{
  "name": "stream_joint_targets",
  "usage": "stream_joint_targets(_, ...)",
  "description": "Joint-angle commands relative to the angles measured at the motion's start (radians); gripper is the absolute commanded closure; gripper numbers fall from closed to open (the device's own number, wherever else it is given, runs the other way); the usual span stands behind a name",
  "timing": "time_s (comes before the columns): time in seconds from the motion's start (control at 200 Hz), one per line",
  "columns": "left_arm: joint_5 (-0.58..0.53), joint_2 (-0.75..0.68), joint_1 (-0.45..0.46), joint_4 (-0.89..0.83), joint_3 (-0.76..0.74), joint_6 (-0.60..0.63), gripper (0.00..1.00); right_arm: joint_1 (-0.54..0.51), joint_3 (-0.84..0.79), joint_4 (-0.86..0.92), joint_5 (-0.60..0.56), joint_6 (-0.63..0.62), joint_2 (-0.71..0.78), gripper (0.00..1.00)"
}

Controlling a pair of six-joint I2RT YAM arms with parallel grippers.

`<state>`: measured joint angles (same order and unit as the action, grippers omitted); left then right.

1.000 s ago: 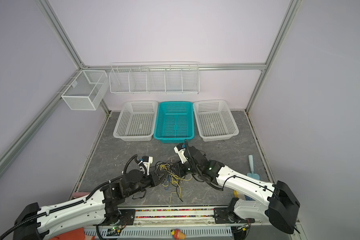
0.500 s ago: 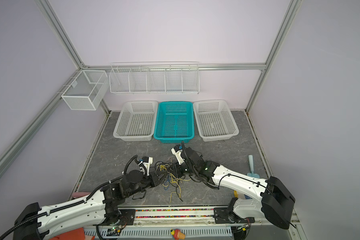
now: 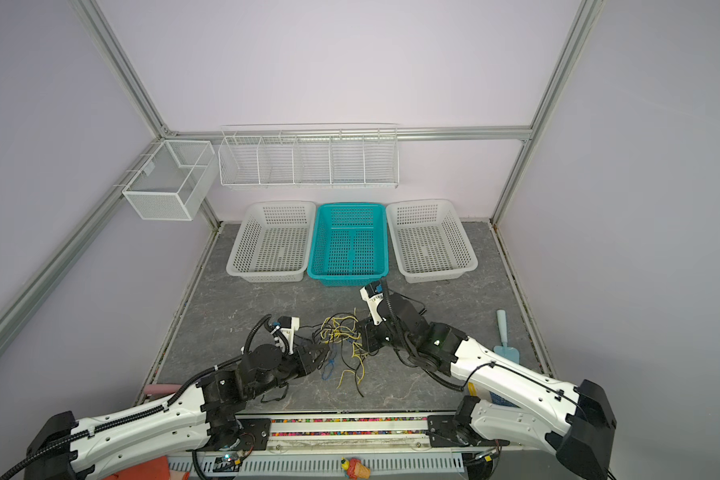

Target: Untangle the cables

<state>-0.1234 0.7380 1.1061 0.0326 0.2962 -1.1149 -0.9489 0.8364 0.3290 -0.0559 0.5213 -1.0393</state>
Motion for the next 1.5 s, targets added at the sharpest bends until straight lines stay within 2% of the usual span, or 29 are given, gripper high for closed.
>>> stream_joint_targets(0.0, -0.054, -0.024, -0.003, -0.058, -0.022, -0.029, 1.0, 0.028, 0.078, 0.094, -0.087, -0.06, 0.09, 0.94)
stream_joint_targets(0.26, -0.112, -0.086, -0.005, -0.146, -0.049, -0.053, 1.0, 0.081, 0.153, 0.2, -0.07, -0.105, 0.201, 0.94)
stream_joint_targets(0.46, -0.141, -0.17, -0.027, -0.293, -0.028, -0.036, 1.0, 0.114, 0.189, 0.272, -0.149, -0.115, 0.264, 0.94)
stream_joint_targets(0.66, -0.144, -0.298, -0.078, -0.418, 0.011, -0.004, 1.0, 0.167, 0.153, 0.311, -0.223, -0.098, 0.298, 0.94)
stream_joint_targets(0.8, -0.159, -0.372, -0.11, -0.548, 0.095, 0.023, 1.0, 0.199, 0.102, 0.331, -0.266, -0.067, 0.283, 0.94)
stream_joint_targets(0.855, -0.166, -0.4, -0.111, -0.575, 0.126, 0.069, 1.0, 0.214, 0.074, 0.329, -0.271, -0.057, 0.277, 0.94)
stream_joint_targets(1.135, -0.214, -0.465, -0.11, -0.709, 0.333, 0.144, 1.0, 0.276, -0.08, 0.241, -0.171, 0.009, 0.165, 0.94)
stream_joint_targets(1.494, -0.158, -0.356, -0.111, -0.708, 0.571, 0.243, 1.0, 0.279, -0.192, 0.022, -0.06, 0.027, -0.112, 0.94)
